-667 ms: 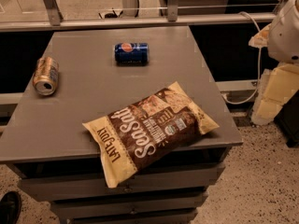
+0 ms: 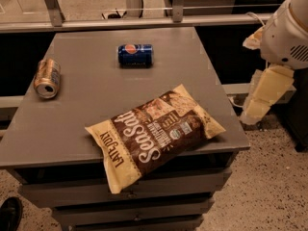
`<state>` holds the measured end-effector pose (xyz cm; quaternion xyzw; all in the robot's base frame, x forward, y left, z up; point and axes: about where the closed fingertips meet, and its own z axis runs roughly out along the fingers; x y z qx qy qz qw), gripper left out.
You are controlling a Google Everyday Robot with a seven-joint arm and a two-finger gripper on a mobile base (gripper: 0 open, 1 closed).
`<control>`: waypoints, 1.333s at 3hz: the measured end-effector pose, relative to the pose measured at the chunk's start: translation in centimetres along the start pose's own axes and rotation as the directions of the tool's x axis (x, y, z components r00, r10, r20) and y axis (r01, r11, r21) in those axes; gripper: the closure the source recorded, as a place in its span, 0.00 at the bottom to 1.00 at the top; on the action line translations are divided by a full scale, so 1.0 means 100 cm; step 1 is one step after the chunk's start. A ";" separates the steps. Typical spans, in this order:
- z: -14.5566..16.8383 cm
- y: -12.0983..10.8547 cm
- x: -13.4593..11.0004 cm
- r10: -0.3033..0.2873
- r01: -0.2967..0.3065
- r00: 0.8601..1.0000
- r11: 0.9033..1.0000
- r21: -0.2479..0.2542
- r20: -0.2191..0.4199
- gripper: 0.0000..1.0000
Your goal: Pick pepsi can
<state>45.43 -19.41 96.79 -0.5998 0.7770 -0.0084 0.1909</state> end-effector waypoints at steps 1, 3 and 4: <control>0.054 -0.036 -0.065 0.006 -0.001 0.987 1.000 -0.030 0.158 0.00; 0.115 -0.089 -0.160 -0.001 0.019 0.939 0.999 -0.049 0.343 0.00; 0.135 -0.118 -0.196 0.013 0.003 0.907 0.999 -0.037 0.420 0.00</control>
Offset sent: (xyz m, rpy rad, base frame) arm 0.1600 0.1525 -0.0501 0.3698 -0.0412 0.1153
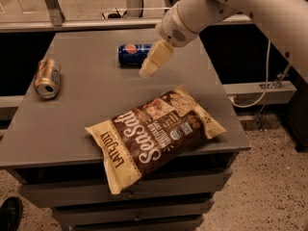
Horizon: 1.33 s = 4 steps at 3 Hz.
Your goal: Pick pepsi can
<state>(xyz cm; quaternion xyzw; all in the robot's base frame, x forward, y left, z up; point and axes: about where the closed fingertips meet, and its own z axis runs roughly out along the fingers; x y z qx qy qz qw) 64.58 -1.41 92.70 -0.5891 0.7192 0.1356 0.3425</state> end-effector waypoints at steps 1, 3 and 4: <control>0.034 -0.041 -0.010 0.037 -0.040 0.998 0.998 0.050 0.051 0.00; 0.095 -0.084 0.005 0.099 -0.097 0.995 0.992 0.082 -0.030 0.00; 0.110 -0.090 0.008 0.105 -0.100 0.992 0.992 0.078 -0.067 0.00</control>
Offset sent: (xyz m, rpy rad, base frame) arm 0.1104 0.0197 -0.0336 0.0524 -0.0390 -0.1484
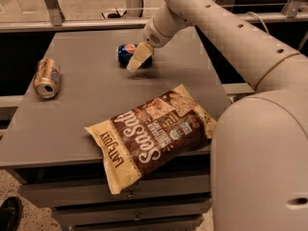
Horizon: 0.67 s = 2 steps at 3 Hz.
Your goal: Pick pepsi can
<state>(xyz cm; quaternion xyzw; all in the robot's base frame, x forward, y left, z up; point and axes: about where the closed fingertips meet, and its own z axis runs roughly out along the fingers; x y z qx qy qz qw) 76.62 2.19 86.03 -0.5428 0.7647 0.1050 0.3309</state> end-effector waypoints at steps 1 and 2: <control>0.010 0.001 0.003 0.009 -0.009 0.999 1.000 -0.021 -0.037 0.18; -0.003 0.012 0.005 0.007 -0.011 0.999 0.995 -0.095 -0.044 0.49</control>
Offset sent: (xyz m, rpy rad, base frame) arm -0.0182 -0.0078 0.0064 -0.0169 0.1316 0.0595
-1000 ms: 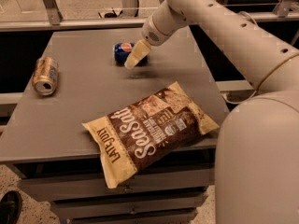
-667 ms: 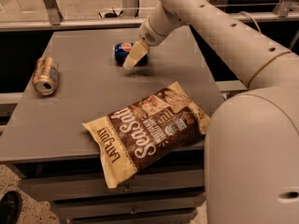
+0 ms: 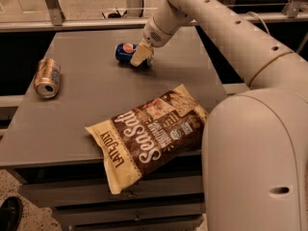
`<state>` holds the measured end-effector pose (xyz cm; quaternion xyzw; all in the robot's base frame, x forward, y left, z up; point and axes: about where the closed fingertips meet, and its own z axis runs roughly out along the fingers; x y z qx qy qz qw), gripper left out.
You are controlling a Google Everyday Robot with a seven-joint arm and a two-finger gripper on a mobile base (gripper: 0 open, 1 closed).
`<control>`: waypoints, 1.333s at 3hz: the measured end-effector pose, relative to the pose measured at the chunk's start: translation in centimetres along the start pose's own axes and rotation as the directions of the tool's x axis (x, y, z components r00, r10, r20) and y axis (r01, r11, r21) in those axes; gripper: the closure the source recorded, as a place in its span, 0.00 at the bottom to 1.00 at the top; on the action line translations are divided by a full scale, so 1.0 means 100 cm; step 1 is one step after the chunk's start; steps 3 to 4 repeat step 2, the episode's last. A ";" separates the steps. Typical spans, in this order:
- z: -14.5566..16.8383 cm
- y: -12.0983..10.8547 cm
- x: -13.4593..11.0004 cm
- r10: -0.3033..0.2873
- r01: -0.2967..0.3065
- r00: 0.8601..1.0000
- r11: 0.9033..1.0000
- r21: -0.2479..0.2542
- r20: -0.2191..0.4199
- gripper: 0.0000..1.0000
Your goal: Pick pepsi can
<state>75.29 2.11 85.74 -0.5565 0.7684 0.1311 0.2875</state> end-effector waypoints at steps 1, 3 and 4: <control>-0.027 0.027 0.003 -0.016 0.017 1.000 0.994 -0.106 0.013 0.80; -0.075 0.059 -0.007 -0.020 0.041 0.994 0.979 -0.199 0.108 1.00; -0.075 0.059 -0.007 -0.020 0.041 0.994 0.979 -0.199 0.108 1.00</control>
Offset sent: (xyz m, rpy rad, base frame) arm -0.1267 -0.0298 0.1146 0.2627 0.1415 0.2437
